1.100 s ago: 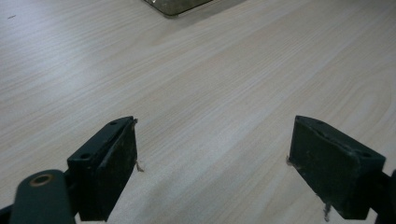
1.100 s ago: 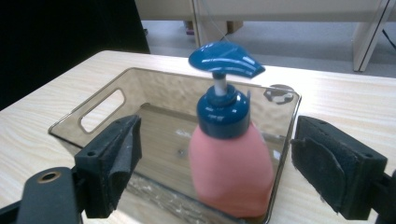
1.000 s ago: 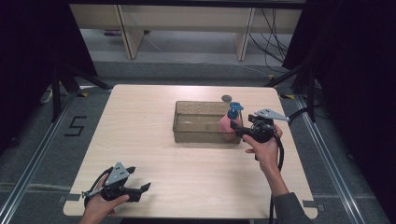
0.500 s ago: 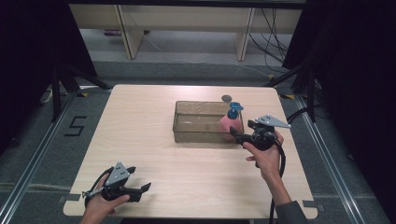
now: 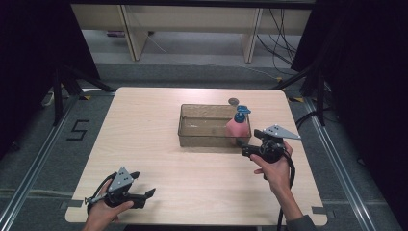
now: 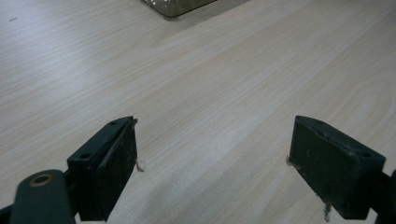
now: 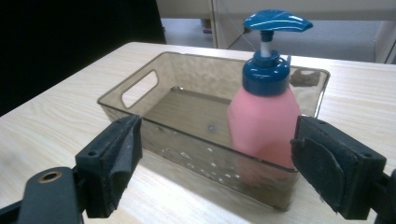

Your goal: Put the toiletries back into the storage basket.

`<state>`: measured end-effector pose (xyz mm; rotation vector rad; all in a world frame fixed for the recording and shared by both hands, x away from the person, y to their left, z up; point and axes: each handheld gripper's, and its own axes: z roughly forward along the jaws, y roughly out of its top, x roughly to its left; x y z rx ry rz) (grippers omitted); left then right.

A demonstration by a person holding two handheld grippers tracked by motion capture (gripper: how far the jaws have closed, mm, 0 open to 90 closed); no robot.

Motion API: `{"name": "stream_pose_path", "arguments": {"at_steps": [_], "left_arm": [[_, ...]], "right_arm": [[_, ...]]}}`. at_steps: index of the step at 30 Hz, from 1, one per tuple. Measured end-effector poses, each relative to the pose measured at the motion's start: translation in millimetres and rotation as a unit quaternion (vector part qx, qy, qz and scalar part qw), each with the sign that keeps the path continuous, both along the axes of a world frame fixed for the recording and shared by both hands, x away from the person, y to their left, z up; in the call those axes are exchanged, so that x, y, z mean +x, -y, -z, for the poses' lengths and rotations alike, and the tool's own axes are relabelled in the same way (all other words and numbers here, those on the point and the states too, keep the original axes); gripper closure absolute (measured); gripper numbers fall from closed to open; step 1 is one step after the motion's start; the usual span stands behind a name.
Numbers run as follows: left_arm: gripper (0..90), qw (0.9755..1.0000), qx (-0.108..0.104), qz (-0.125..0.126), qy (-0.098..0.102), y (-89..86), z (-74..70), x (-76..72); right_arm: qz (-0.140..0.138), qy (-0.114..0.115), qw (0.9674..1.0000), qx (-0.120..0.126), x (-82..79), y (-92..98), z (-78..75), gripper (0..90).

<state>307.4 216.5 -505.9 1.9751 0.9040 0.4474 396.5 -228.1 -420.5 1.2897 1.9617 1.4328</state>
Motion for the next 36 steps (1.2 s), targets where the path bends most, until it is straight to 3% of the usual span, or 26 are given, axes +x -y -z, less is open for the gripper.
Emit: {"name": "stream_pose_path", "arguments": {"at_steps": [2, 3, 4, 5, 6, 7, 8, 11, 12, 13, 14, 15, 16, 19, 20, 21, 22, 23, 25, 31, 32, 36], "left_arm": [[14.8, 1.0000, 0.000, 0.000, 0.000, -0.2, -0.2, 0.2], [14.8, 1.0000, 0.000, 0.001, 0.000, 0.1, 0.3, 0.5], [14.8, 1.0000, 0.000, 0.001, 0.000, 0.1, 0.3, 0.5], [14.8, 1.0000, -0.003, 0.001, 0.000, 1.0, 0.7, 0.7], [14.8, 1.0000, -0.003, 0.003, 0.000, 1.4, 1.0, 0.7], [14.8, 1.0000, -0.001, 0.004, 0.000, 1.3, 1.2, 0.3], [14.8, 1.0000, -0.001, 0.004, 0.000, 1.3, 1.2, 0.3], [14.8, 1.0000, 0.002, 0.001, -0.001, -0.5, 1.0, -1.3], [14.8, 1.0000, 0.002, 0.000, -0.001, -0.8, 0.9, -1.4], [14.8, 1.0000, -0.005, -0.001, 0.000, -0.3, 1.3, -1.3], [14.8, 1.0000, -0.005, 0.001, 0.003, -0.5, 1.2, -0.9], [14.8, 1.0000, -0.005, 0.001, 0.003, -0.5, 1.2, -0.9], [14.8, 1.0000, 0.003, 0.003, 0.003, -1.4, 0.4, -0.5], [14.8, 1.0000, -0.001, 0.002, 0.002, -0.2, 1.5, -1.2], [14.8, 1.0000, 0.004, 0.003, 0.002, -0.6, 1.4, -0.8], [14.8, 1.0000, 0.003, 0.003, 0.002, -0.6, 1.4, -0.8], [14.8, 1.0000, -0.001, 0.003, 0.001, -0.2, 1.4, -1.0], [14.8, 1.0000, -0.001, 0.003, 0.001, -0.2, 1.4, -1.0], [14.8, 1.0000, -0.001, 0.002, 0.002, -0.1, 1.6, -1.2], [14.8, 1.0000, -0.002, 0.003, 0.002, -0.1, 1.7, -1.4], [14.8, 1.0000, -0.002, 0.003, 0.002, -0.1, 1.7, -1.4], [14.8, 1.0000, 0.000, 0.003, 0.002, -0.3, 1.2, -1.7]], "right_arm": [[-0.003, 0.008, 0.9999, -0.008, -0.2, 0.6, 0.6, 17.4], [0.001, -0.012, 0.9999, 0.005, -5.1, -1.2, -0.5, 17.4], [-0.010, 0.011, 0.9999, -0.004, -2.9, 0.6, 1.1, 17.4], [-0.013, 0.011, 0.9998, -0.005, -3.9, 1.0, 1.2, 17.3], [-0.009, -0.004, 1.0000, -0.001, -7.2, 0.5, -0.2, 17.3], [-0.014, 0.010, 0.9998, -0.009, -6.7, 2.2, 0.7, 17.4], [-0.009, 0.003, 0.9999, 0.004, -8.5, 0.5, 1.4, 17.4], [-0.014, -0.002, 0.9999, 0.008, -12.3, 2.3, 1.6, 17.3], [-0.015, 0.008, 0.9999, 0.002, -12.5, 3.6, 2.6, 17.4], [-0.013, -0.002, 0.9998, 0.012, -14.9, 2.3, 2.8, 17.3], [-0.015, 0.008, 0.9999, 0.001, -15.0, 3.8, 3.4, 17.3], [-0.014, -0.002, 0.9999, 0.006, -17.1, 3.1, 3.5, 17.3], [-0.014, -0.002, 0.9999, 0.006, -17.1, 3.1, 3.5, 17.3], [-0.021, 0.003, 0.9998, -0.002, -20.7, 3.7, 5.9, 17.3], [-0.021, -0.009, 0.9996, 0.018, -23.2, 1.6, 6.3, 17.3], [-0.027, 0.008, 0.9996, 0.003, -21.9, 3.4, 7.8, 17.3], [-0.023, -0.005, 0.9996, 0.013, -24.2, 1.5, 8.2, 17.3], [-0.027, 0.006, 0.9996, 0.005, -23.5, 2.8, 9.1, 17.3], [-0.028, 0.007, 0.9996, 0.003, -24.5, 2.5, 11.3, 17.3], [-0.033, -0.014, 0.9991, 0.022, -31.8, -0.6, 13.2, 17.3], [-0.038, -0.002, 0.9992, 0.011, -30.7, 0.9, 13.8, 17.3], [-0.041, 0.000, 0.9991, 0.009, -33.9, 1.5, 14.5, 17.3]]}}
